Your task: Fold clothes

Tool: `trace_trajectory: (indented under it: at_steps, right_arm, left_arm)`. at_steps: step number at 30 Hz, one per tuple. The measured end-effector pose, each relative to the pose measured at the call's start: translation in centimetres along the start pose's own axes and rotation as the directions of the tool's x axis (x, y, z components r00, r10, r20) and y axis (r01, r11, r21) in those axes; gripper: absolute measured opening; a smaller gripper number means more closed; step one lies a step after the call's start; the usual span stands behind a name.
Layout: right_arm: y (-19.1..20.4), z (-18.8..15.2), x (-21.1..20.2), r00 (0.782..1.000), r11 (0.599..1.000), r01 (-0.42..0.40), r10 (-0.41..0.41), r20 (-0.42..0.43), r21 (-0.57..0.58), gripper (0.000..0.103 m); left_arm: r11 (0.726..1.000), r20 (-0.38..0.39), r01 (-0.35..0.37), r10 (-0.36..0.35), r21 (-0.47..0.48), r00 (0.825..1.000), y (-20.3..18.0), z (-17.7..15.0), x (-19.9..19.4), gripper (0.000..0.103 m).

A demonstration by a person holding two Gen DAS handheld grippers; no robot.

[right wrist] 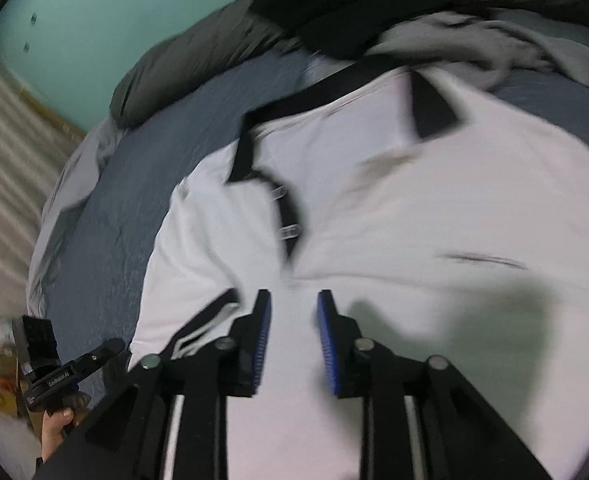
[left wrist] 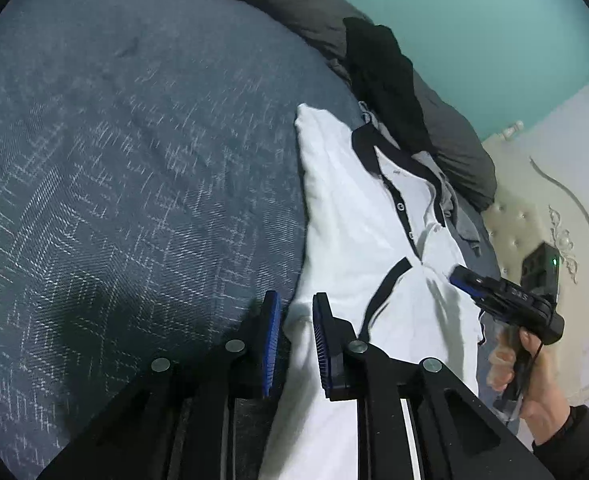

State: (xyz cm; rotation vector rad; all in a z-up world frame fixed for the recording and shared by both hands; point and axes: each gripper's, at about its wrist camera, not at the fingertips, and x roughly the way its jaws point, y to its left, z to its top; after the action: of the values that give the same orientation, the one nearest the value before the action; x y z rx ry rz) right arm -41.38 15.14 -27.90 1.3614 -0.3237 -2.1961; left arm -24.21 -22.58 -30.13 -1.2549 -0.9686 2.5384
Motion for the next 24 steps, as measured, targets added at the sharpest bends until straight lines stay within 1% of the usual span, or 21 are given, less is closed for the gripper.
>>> trace_trajectory:
  at_steps: [2, 4, 5, 7, 10, 13, 15, 16, 18, 21, 24]
  right_arm:
    - [-3.1, -0.1, -2.9, 0.999, 0.999, 0.021, -0.023, 0.049, 0.05, 0.032]
    - [-7.0, -0.2, -5.9, 0.993, 0.992, 0.056, -0.067, 0.095, 0.114, 0.039]
    - [-9.0, -0.2, -7.4, 0.989, 0.986, 0.074, -0.091, 0.116, 0.147, 0.039]
    - [-12.9, -0.5, -9.7, 0.978, 0.969, 0.135, -0.163, 0.13, 0.205, 0.04]
    - [-18.8, -0.9, -13.1, 0.952, 0.931, 0.219, -0.269, 0.144, 0.292, 0.041]
    - [-23.0, -1.2, -15.1, 0.936, 0.899, 0.245, -0.317, 0.152, 0.363, 0.042]
    - [-24.9, -1.5, -15.8, 0.931, 0.885, 0.247, -0.33, 0.158, 0.394, 0.044]
    - [-25.5, -1.5, -15.7, 0.93, 0.881, 0.243, -0.33, 0.16, 0.406, 0.047]
    - [-26.7, -1.5, -15.6, 0.93, 0.873, 0.234, -0.33, 0.163, 0.429, 0.048]
    - [-27.1, -1.0, -14.3, 0.937, 0.879, 0.216, -0.31, 0.164, 0.425, 0.048]
    - [-27.3, -0.3, -12.9, 0.934, 0.88, 0.212, -0.311, 0.177, 0.424, 0.048]
  left_arm:
    - [1.0, 0.006, -0.007, 0.007, 0.02, 1.0, -0.7, -0.3, -0.3, 0.019]
    - [0.999, 0.009, -0.014, 0.014, 0.032, 1.0, -1.2, -0.6, -0.4, 0.019]
    - [0.999, 0.009, -0.014, 0.013, 0.032, 1.0, -1.4, -0.8, -0.5, 0.019]
    - [0.999, 0.01, -0.013, 0.013, 0.031, 1.0, -1.7, -1.2, -0.5, 0.019]
    - [0.999, 0.011, -0.024, 0.023, 0.04, 1.0, -2.2, -1.6, -0.4, 0.019]
    - [0.999, 0.022, -0.028, 0.027, 0.039, 0.999, -2.5, -1.6, -0.2, 0.019]
    - [0.999, 0.032, -0.035, 0.034, 0.04, 0.999, -2.6, -1.6, -0.1, 0.019]
    - [0.998, 0.035, -0.039, 0.037, 0.044, 0.999, -2.7, -1.6, -0.1, 0.019]
    - [0.998, 0.035, -0.043, 0.041, 0.05, 0.999, -2.8, -1.6, 0.1, 0.02]
    - [0.997, 0.028, -0.046, 0.044, 0.055, 0.999, -2.8, -1.8, 0.5, 0.02]
    - [0.997, 0.024, -0.054, 0.052, 0.057, 0.998, -2.6, -2.0, 0.6, 0.02]
